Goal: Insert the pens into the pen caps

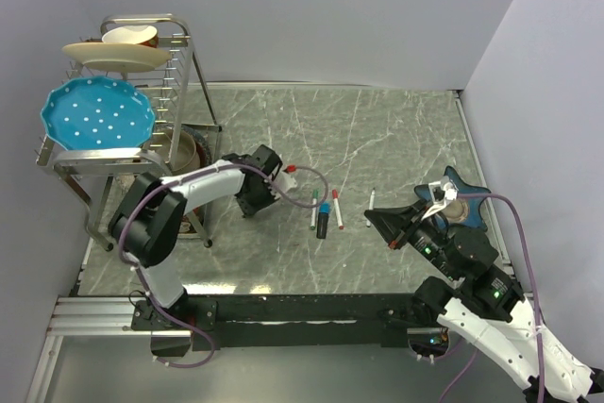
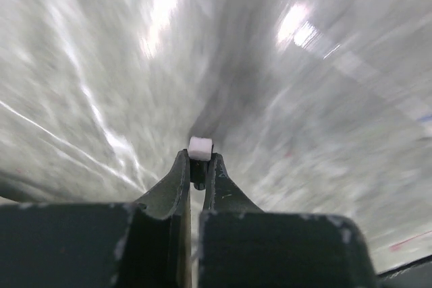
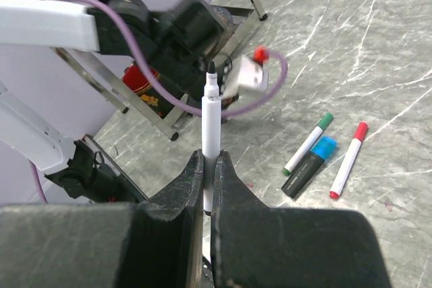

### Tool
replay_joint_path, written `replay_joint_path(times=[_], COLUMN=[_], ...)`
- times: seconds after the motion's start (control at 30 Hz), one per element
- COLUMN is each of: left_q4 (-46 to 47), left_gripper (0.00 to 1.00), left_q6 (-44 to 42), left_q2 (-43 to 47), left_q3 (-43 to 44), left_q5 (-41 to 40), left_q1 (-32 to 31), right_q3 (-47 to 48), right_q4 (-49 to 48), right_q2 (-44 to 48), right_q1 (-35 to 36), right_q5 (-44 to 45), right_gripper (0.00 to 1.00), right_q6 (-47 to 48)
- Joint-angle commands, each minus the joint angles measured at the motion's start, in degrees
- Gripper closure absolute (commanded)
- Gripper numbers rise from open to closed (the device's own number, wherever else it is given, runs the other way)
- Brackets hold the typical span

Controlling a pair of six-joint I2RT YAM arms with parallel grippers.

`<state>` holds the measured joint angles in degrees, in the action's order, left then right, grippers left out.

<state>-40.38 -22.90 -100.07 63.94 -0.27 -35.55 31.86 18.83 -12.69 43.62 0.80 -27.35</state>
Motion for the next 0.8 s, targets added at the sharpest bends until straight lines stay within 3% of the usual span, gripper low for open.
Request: replay_joint_path(times=[0.0,0.17,0.4,0.57,0.77], left_q4=[10.7,24.8,39.6,48.9,64.1], left_gripper=[0.99,0.99,0.99,0.99,0.99], left_q6=[8.9,20.0,48.4,59.2,72.4], left_q2=[10.6,20.6,25.3,29.0,34.2], left_q3=[2.1,1.4,0.9,-1.4,-10.8], left_q5=[9.0,17.0,25.5,23.0,19.7], left_q1=[-2.2,-4.3,-4.5,-7.4,-11.6], right_q3=[2.2,2.6,1.0,0.0,-2.0], right_q4=[-3.2,-4.0,-9.2,-13.5,-20.2], right_q2=[-1.9,-3.1,-4.8,-7.6,-10.2], right_q1=[0.2,0.2,0.2,0.2,0.3], right_q5=[-0.6,-3.2,-7.6,-12.0,-15.6], right_gripper=[1.0,1.0,1.0,1.0,1.0], right_q6=[-0.2,-0.1,0.9,1.1,0.0])
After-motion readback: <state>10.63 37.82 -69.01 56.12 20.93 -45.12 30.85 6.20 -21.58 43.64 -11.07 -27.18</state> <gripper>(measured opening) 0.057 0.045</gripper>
